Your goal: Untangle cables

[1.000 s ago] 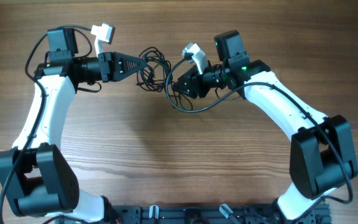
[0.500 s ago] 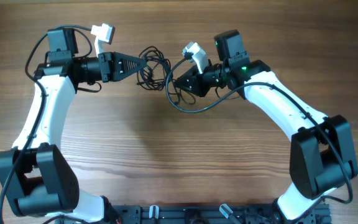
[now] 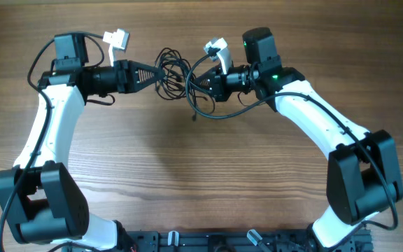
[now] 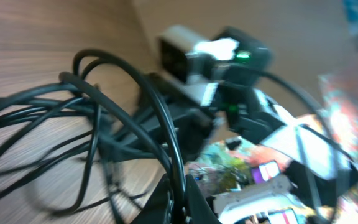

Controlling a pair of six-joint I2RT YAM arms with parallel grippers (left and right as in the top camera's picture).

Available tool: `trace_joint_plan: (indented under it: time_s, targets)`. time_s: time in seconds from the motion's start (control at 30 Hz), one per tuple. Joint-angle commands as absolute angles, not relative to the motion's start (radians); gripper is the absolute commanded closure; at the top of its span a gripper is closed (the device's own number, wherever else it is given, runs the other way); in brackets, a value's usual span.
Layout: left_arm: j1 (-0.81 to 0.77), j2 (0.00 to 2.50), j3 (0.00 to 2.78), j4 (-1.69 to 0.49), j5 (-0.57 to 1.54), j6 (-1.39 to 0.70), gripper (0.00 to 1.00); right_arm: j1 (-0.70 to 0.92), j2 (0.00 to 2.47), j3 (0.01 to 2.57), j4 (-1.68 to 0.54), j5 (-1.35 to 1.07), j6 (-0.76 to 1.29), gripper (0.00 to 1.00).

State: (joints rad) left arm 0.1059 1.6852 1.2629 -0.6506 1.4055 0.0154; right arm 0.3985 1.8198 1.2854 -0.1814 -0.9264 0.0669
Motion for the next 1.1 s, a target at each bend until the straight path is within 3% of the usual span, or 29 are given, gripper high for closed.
trace_joint_plan:
  time_s: [0.0,0.4,0.63,0.77,0.9,1.07]
  targets:
    - [0.109,1.683,1.261,-0.667,1.236,0.014,0.96,0.399,1.72,1.303,-0.157,-0.971,0.089,0.96]
    - [0.109,1.683,1.261,-0.669,0.876,-0.161,0.96,0.376,1.591,1.303,-0.116,-0.957,0.101,0.96]
    - [0.109,1.683,1.261,-0.667,0.869,-0.166,0.96,0.374,1.582,1.303,-0.102,-1.034,0.109,0.96]
    - [0.109,1.683,1.261,-0.671,0.806,-0.194,0.96,0.368,1.582,1.303,-0.089,-0.94,0.121,0.96]
    - [0.109,1.683,1.26,-0.686,0.72,-0.248,0.96,0.357,1.582,1.303,-0.089,-0.782,0.185,0.96]
    - [0.109,1.683,1.26,-0.689,0.72,-0.248,0.96,0.348,1.582,1.303,-0.023,-0.85,0.356,0.96]
